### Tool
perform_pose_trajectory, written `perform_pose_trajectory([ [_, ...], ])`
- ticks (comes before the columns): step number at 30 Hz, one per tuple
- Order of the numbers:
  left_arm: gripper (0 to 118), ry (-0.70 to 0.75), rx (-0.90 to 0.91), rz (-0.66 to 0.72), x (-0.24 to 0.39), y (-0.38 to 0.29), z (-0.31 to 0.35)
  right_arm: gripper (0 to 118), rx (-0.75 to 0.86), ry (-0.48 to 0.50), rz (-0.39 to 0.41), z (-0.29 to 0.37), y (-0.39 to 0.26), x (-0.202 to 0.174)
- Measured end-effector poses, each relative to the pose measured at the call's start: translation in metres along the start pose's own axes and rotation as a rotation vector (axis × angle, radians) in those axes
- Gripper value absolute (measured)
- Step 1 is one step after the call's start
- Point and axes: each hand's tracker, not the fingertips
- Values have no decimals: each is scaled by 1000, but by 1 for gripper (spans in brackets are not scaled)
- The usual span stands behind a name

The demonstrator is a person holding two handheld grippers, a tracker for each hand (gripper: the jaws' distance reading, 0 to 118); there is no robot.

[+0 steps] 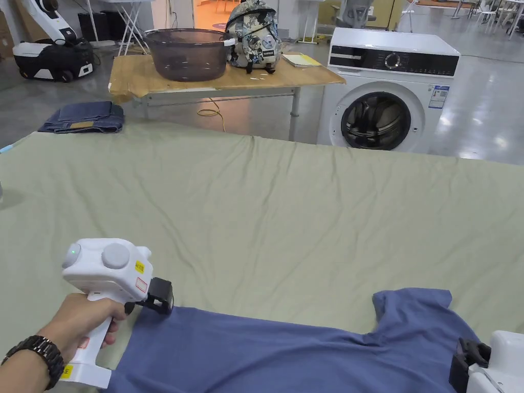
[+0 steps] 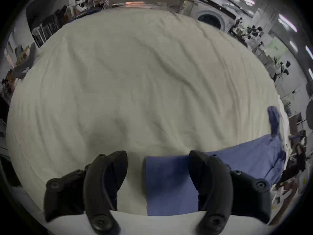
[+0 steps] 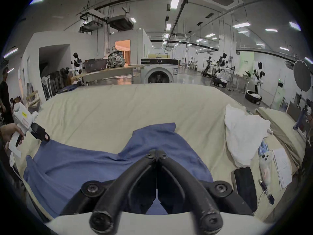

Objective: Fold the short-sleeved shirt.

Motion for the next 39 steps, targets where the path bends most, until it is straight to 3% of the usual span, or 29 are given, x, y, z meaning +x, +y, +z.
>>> perform_pose_trajectory([
  [2, 71, 64, 27, -56, 14, -7, -1, 0, -16, -6, 0, -3, -2, 2],
  [4, 62, 97, 53, -98, 14, -2, -13, 0, -25, -11, 0, -5, -5, 3],
  [5, 53, 95, 66, -117, 17, -3, -11, 0, -30, -12, -1, -6, -5, 5],
  [8, 3, 45, 90, -139, 20, -6, -6, 0, -47, -12, -2, -13, -8, 9],
  [16, 0, -24, 181, -86, 13, -20, 25, 0, -152, -20, -11, -45, 21, 34],
  [17, 0, -31, 200, -90, 13, -21, 30, 6, -184, -17, -8, -56, 28, 41],
  [19, 0, -40, 219, -92, 14, -23, 39, 44, -282, -3, -2, -85, 39, 53],
  [20, 0, -42, 230, -93, 15, -23, 43, 60, -318, -7, -7, -99, 44, 59],
  [21, 0, -43, 238, -95, 16, -23, 47, 66, -340, -12, 5, -113, 47, 64],
  [25, 0, -40, 260, -96, 16, -23, 54, 66, -459, -4, 74, -162, 53, 74],
  [31, 0, -35, 260, -93, 16, -22, 51, 63, -613, 32, 67, -201, 40, 67],
  [34, 0, -24, 261, -91, 16, -22, 49, 59, -604, 6, 69, -202, 39, 65],
  [35, 0, -23, 264, -90, 16, -22, 50, 54, -601, 0, 57, -198, 42, 63],
  [38, 0, -26, 273, -90, 16, -20, 50, 0, -573, -20, 96, -192, 46, 61],
  [39, 0, -26, 275, -90, 17, -20, 50, 0, -580, -6, 81, -199, 46, 70],
])
